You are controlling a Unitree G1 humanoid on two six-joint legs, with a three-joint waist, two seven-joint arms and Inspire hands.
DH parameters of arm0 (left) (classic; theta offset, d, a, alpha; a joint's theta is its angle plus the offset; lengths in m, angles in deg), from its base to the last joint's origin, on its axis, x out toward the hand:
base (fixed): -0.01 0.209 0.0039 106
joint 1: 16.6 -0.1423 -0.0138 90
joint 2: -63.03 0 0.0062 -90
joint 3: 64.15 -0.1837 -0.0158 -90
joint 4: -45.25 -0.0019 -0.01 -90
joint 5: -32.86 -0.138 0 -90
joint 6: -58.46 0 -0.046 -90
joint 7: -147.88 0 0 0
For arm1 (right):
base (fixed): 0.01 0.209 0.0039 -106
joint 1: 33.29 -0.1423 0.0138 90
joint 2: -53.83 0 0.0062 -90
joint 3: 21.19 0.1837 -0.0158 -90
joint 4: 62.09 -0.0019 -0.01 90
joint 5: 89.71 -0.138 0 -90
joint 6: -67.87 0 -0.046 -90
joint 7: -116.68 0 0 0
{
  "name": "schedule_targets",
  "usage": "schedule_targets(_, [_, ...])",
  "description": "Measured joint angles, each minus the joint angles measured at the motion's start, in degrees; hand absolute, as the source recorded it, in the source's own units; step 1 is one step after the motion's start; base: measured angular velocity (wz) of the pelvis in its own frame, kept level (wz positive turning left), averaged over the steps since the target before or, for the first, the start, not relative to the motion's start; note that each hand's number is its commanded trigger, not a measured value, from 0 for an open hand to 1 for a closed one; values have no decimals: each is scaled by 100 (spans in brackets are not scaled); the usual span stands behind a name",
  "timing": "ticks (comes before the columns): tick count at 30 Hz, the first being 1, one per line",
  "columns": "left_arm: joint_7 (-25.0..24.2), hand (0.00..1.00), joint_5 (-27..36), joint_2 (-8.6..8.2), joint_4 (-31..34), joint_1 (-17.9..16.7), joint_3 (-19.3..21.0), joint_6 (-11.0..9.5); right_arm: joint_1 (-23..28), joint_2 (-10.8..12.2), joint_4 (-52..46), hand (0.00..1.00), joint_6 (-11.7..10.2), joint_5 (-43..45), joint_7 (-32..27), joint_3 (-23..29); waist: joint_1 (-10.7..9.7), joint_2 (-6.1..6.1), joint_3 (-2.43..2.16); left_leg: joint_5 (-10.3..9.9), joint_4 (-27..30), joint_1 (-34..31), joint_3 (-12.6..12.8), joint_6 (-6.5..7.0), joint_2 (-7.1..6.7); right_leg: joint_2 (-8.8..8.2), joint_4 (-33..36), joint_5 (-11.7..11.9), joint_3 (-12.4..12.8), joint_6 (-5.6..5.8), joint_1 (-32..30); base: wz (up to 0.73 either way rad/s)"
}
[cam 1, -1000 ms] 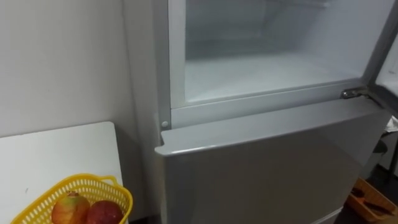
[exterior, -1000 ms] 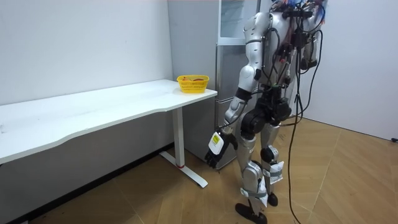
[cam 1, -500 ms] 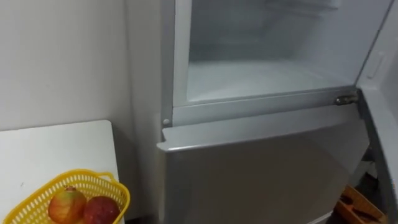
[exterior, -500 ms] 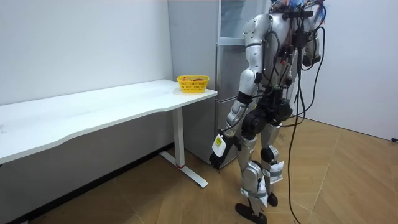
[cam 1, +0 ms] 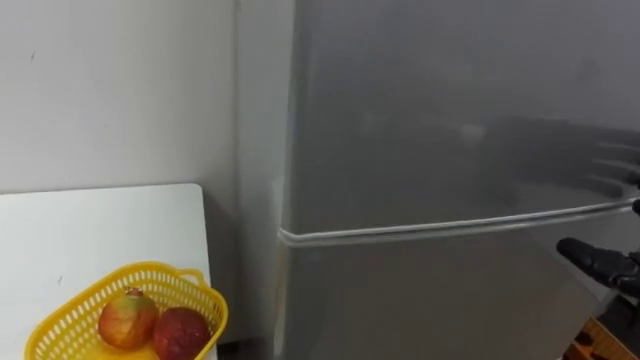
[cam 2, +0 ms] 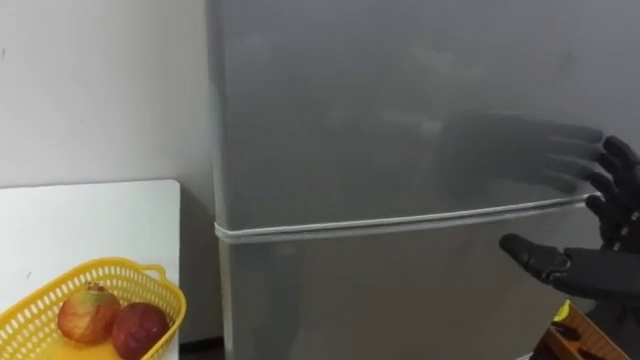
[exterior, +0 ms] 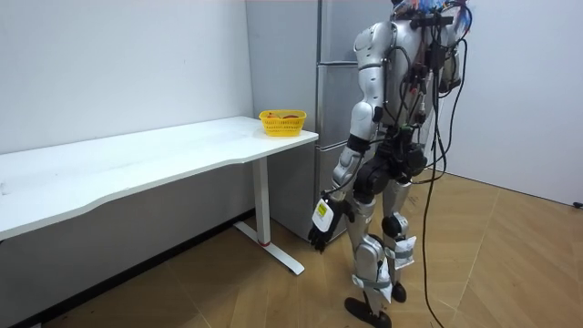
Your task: Retrieve from the upper fridge
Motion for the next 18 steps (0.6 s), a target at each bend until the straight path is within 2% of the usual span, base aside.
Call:
schedule_targets(7, [19, 0, -1, 46, 16, -7, -170, 186, -13, 0, 0, 0, -6, -1, -6, 7, -41, 0, -8, 0, 11, -1, -120, -3, 10, 3, -99, 19, -134, -12, 98, 8])
schedule_targets(18, [151, 0, 15, 93, 240, -7, -365, 259, -12, 1, 0, 0, -13, -25, -32, 4, -38, 34, -15, -2, -40, 125, -147, -7, 14, 16, -182, 36, -138, -4, 277, 1])
